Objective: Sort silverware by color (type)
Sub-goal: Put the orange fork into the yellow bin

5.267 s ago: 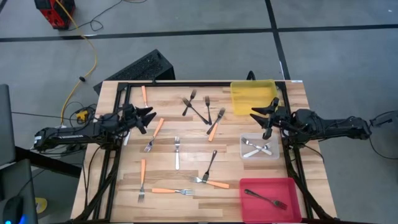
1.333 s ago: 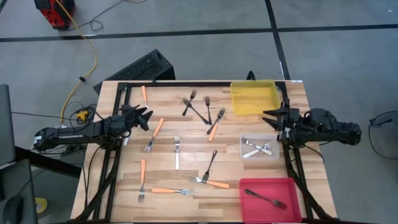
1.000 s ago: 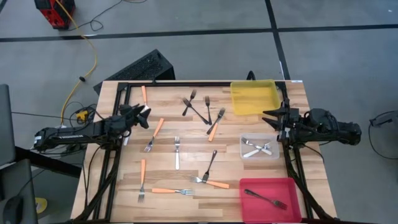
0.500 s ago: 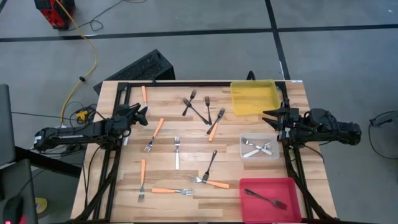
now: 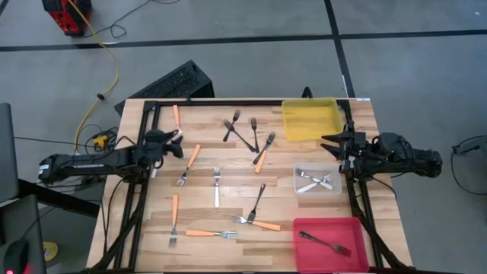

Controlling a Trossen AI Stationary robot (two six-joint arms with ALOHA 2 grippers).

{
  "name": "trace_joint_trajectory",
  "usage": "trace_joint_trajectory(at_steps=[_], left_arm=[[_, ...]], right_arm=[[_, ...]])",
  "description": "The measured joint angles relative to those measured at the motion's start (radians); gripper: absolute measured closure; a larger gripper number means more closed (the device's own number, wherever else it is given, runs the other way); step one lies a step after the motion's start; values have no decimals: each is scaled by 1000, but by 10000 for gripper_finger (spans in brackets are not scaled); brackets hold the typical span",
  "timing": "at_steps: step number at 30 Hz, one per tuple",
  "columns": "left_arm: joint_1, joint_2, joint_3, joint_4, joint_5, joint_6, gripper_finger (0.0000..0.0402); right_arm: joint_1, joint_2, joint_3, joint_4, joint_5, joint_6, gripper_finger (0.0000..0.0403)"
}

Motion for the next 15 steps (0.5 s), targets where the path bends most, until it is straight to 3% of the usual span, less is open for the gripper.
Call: trace_joint_trajectory(at_steps=[10,15], left_arm=[[0,78,0,70,219,147,187],[0,101,0,87,232,229,187]], right_arm=[[0,0,0,-1,0,0,248],[0,0,0,-6,1,0,248]])
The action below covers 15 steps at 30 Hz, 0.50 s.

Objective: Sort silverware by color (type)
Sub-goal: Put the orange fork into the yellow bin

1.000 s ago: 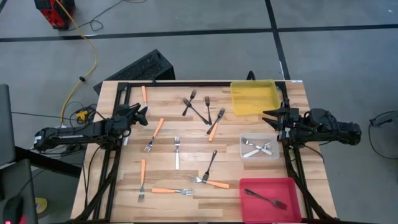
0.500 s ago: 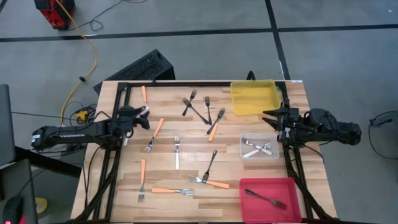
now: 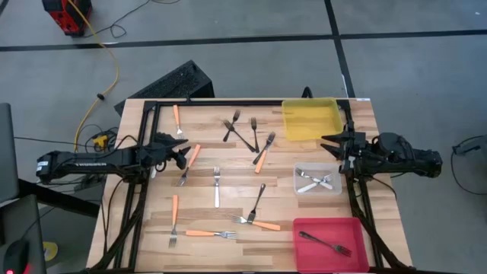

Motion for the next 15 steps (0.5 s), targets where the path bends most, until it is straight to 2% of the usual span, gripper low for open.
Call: trace_joint_trajectory(at_steps=[15], left_arm=[[0,7,0,10,-1,-8,187]], right_arm=[[0,0,0,-5,1,0,248]])
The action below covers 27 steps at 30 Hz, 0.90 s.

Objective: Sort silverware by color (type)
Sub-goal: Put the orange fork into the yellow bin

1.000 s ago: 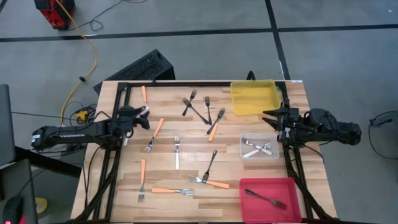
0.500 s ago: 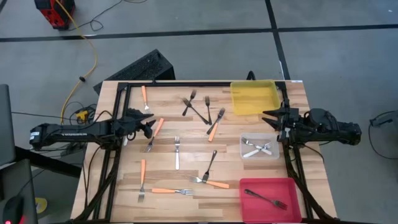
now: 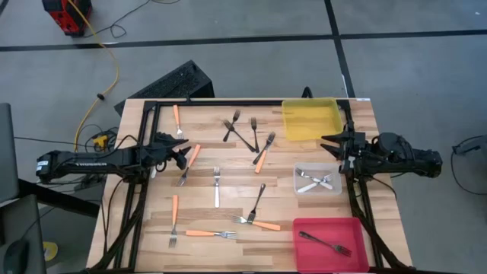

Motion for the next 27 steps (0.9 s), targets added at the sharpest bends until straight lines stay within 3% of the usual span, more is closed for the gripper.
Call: trace_joint_trajectory(at_steps=[18,27], left_arm=[[0,0,0,-1,28,21,187],[0,0,0,-2,28,29,163]], right_arm=[[0,0,0,-3,0,0,248],[0,0,0,-3,0,0,248]])
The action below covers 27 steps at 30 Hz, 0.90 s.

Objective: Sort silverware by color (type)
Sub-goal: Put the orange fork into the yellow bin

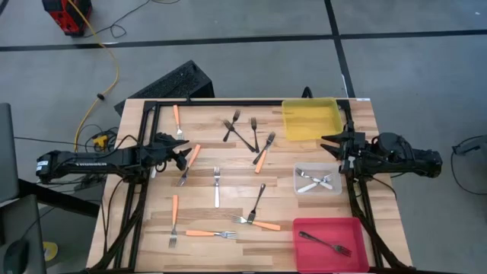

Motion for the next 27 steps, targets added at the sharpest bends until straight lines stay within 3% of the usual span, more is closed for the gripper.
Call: trace_joint_trajectory(at_steps=[27], left_arm=[[-8,0,0,-33,-6,-60,158]], right_arm=[[0,0,0,-1,0,0,248]])
